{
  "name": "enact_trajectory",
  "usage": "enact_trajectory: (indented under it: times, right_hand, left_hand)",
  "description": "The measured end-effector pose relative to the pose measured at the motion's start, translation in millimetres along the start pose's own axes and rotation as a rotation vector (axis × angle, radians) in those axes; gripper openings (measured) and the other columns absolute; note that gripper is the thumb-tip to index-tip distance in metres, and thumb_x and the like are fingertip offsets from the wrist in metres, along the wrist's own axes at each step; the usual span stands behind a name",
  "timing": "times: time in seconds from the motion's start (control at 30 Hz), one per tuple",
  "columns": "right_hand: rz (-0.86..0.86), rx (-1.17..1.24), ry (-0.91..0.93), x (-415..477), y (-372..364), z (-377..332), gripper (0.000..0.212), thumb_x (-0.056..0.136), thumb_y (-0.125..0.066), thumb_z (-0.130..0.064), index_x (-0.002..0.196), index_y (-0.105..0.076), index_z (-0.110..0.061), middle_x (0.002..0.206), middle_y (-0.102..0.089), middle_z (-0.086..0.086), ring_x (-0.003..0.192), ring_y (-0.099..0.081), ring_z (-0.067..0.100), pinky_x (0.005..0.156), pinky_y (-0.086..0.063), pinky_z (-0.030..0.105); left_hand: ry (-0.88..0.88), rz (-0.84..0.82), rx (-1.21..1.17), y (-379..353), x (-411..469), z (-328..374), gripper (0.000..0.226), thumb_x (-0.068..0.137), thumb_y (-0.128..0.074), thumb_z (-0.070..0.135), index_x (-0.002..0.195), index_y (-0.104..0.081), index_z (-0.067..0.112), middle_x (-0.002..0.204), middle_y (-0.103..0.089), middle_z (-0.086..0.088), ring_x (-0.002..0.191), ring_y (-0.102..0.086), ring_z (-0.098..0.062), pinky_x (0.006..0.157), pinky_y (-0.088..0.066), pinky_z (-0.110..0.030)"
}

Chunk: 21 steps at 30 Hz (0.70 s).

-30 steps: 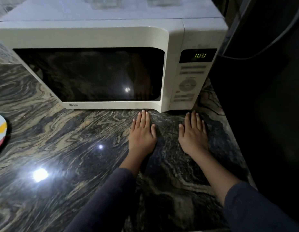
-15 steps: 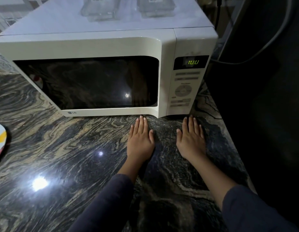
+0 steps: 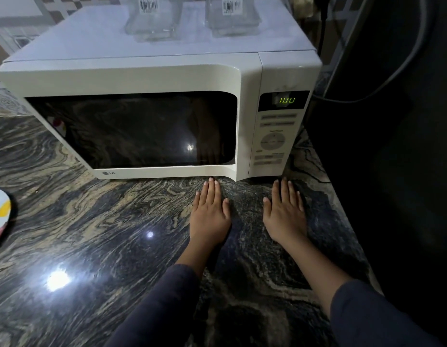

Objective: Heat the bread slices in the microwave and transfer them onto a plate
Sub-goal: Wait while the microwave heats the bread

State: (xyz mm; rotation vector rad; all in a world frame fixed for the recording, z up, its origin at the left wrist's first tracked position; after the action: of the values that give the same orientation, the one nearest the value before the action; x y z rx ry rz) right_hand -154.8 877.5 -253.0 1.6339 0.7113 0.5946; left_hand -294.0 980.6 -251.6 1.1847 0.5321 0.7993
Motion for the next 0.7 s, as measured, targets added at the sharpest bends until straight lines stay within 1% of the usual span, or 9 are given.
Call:
enact_trajectory:
  times: [0.07, 0.13, 0.23, 0.37, 0.43, 0.5, 0.57, 0.6, 0.7]
  right_hand:
    - [0.006, 0.008, 0.002, -0.3, 0.5, -0.1, 0.067, 0.091, -0.002, -0.041, 0.150, -0.008, -0.010, 0.159, -0.003, 0.010, 0.147, -0.002, 0.021, 0.118, 0.001, 0.036]
    - [0.010, 0.000, 0.003, -0.1, 0.2, -0.2, 0.072, 0.087, 0.004, -0.044, 0.150, -0.008, -0.010, 0.159, -0.004, 0.009, 0.147, -0.002, 0.021, 0.118, 0.001, 0.036]
    - [-0.004, -0.007, -0.003, 0.7, -1.2, 0.0, 0.066, 0.091, -0.002, -0.041, 0.150, -0.007, -0.011, 0.159, -0.002, 0.009, 0.147, -0.001, 0.021, 0.118, 0.000, 0.036]
    - [0.009, -0.011, -0.003, 0.3, -0.5, -0.1, 0.071, 0.087, 0.000, -0.042, 0.150, -0.009, -0.011, 0.159, -0.005, 0.010, 0.147, -0.003, 0.021, 0.118, 0.000, 0.036]
    - [0.015, -0.003, -0.001, -0.1, 0.2, -0.4, 0.071, 0.087, -0.001, -0.043, 0.150, -0.009, -0.011, 0.159, -0.005, 0.010, 0.147, -0.004, 0.022, 0.118, -0.001, 0.036]
    - [0.010, 0.003, -0.003, -0.5, 0.4, -0.2, 0.070, 0.088, -0.003, -0.042, 0.150, -0.009, -0.011, 0.159, -0.005, 0.010, 0.147, -0.003, 0.022, 0.118, -0.001, 0.036]
    - [0.006, -0.005, -0.005, -0.8, 0.6, 0.4, 0.066, 0.091, -0.004, -0.040, 0.150, -0.007, -0.011, 0.159, -0.003, 0.009, 0.147, -0.002, 0.021, 0.118, 0.000, 0.036]
    - [0.005, -0.009, -0.007, -0.7, 1.1, 0.6, 0.062, 0.095, -0.005, -0.039, 0.150, -0.007, -0.011, 0.159, -0.003, 0.009, 0.147, -0.001, 0.021, 0.118, 0.000, 0.036]
    - [-0.002, -0.010, -0.006, -0.8, 1.6, 0.1, 0.058, 0.100, -0.016, -0.038, 0.150, -0.005, -0.011, 0.159, -0.001, 0.008, 0.147, 0.000, 0.020, 0.118, 0.002, 0.035]
  left_hand:
    - [-0.001, -0.002, -0.009, 0.5, -0.2, 0.2, 0.057, 0.097, -0.011, 0.037, 0.148, 0.000, 0.012, 0.158, 0.002, -0.003, 0.145, 0.008, -0.012, 0.118, 0.008, -0.030]
    - [-0.002, -0.003, -0.011, 0.2, -0.7, 0.0, 0.056, 0.099, -0.014, 0.035, 0.148, 0.000, 0.012, 0.158, 0.002, -0.004, 0.145, 0.008, -0.012, 0.119, 0.008, -0.030]
    - [-0.008, 0.000, -0.002, -0.2, -0.4, 0.2, 0.061, 0.093, -0.006, 0.039, 0.148, 0.000, 0.012, 0.158, 0.002, -0.003, 0.145, 0.008, -0.012, 0.118, 0.008, -0.030]
    - [-0.010, -0.001, -0.004, -1.3, -0.2, -0.1, 0.064, 0.090, -0.001, 0.040, 0.148, 0.000, 0.012, 0.158, 0.002, -0.004, 0.145, 0.008, -0.012, 0.118, 0.008, -0.030]
    - [-0.010, 0.007, 0.003, -0.9, -0.5, -0.5, 0.069, 0.086, 0.006, 0.043, 0.148, 0.000, 0.012, 0.158, 0.001, -0.003, 0.145, 0.008, -0.012, 0.118, 0.008, -0.030]
    - [-0.008, 0.003, 0.002, -1.7, -0.5, -0.7, 0.070, 0.085, 0.007, 0.043, 0.148, 0.001, 0.013, 0.158, 0.002, -0.003, 0.145, 0.008, -0.013, 0.118, 0.008, -0.030]
    - [-0.007, -0.002, -0.002, -1.9, -0.3, -0.5, 0.068, 0.087, 0.006, 0.043, 0.148, 0.001, 0.013, 0.158, 0.002, -0.003, 0.145, 0.008, -0.013, 0.118, 0.008, -0.031]
    - [-0.009, -0.001, -0.003, -1.6, -0.4, -0.3, 0.071, 0.085, 0.008, 0.044, 0.148, 0.001, 0.013, 0.158, 0.002, -0.004, 0.145, 0.008, -0.013, 0.118, 0.008, -0.031]
    - [-0.011, 0.004, 0.002, -2.2, -0.1, -0.6, 0.076, 0.080, 0.012, 0.046, 0.148, 0.000, 0.012, 0.158, 0.001, -0.004, 0.145, 0.007, -0.013, 0.117, 0.008, -0.030]
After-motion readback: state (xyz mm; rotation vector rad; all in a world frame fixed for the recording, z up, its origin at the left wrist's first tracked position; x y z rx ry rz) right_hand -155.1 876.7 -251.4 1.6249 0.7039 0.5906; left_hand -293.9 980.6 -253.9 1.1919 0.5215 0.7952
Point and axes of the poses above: each hand's wrist, its own x-axis towards the middle knuckle, its own y-axis out of the back of the hand, z = x × y, the point moved 8 cm from there along x, towards the middle knuckle
